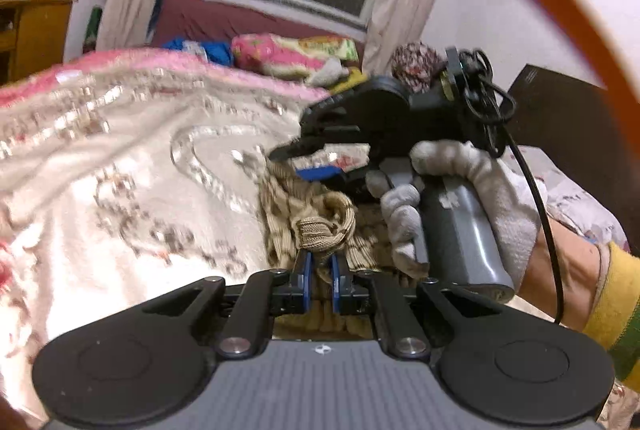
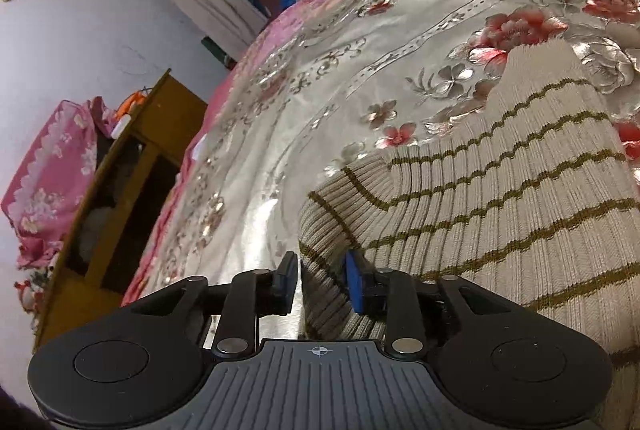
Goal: Fold small clothes
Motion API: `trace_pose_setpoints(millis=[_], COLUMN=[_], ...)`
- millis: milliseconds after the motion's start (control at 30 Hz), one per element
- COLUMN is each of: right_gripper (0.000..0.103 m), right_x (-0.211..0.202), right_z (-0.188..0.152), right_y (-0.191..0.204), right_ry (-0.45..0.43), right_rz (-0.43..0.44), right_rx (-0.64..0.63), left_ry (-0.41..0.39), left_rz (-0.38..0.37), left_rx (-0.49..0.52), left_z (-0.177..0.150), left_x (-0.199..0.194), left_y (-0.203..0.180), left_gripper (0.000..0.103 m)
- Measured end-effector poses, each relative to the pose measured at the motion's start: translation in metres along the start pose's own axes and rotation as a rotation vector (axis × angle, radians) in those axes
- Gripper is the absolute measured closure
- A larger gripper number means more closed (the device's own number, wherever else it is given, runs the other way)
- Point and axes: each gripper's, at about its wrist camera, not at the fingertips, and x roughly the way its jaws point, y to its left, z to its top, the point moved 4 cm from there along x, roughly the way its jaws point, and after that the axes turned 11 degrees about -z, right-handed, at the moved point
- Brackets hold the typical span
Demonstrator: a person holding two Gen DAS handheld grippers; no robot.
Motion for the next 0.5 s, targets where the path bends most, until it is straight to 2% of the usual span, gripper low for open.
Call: trace_pose_setpoints(millis=[133,233,400,500], right_gripper=[0.075,0.075,0.075,0.075], right_x=[-0.016,-0.036,-0.072,-0.089], right_z=[0.008,0.018,0.027,0.026], right_y=[0.000,0.002,0.001,-0.010], right_ry=[-0.005,-0.031,-0.089,-0.089], right_rz=[0.045,0.083,0.054,0.036], right_rx=[0.018,0.002,-0.093,-0.108], left_ry=[-0.079,-0.104,-0.032,0.012], left_rz=[0.037,0.023,-0.044,-0.045], left_rx=[0.087,0.115,0.169,0.169], left_z=[0.015,0.022,0.021,0.020], left_x=[-0.013,-0.017,0.024,0.054], left_y=[-0.014,-0.024,-0.036,-0.027], left_gripper=[0.087,0.086,0.086,0.086])
